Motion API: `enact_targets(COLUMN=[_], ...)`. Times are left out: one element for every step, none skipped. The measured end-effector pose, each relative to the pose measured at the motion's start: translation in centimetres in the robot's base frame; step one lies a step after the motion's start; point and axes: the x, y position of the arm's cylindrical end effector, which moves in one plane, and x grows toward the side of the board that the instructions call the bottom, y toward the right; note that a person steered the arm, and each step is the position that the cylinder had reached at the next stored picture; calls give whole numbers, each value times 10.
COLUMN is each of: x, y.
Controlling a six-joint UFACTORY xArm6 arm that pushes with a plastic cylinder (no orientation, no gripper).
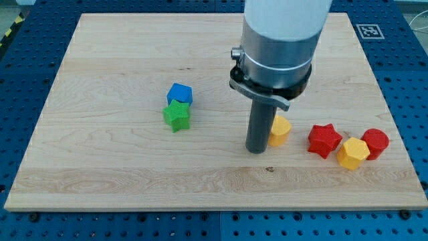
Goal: Slide yellow heart to the yellow hexagon
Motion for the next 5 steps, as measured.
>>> enact_targets(x=[-17,-33,-45,-57,-56], y=[22,45,40,49,80])
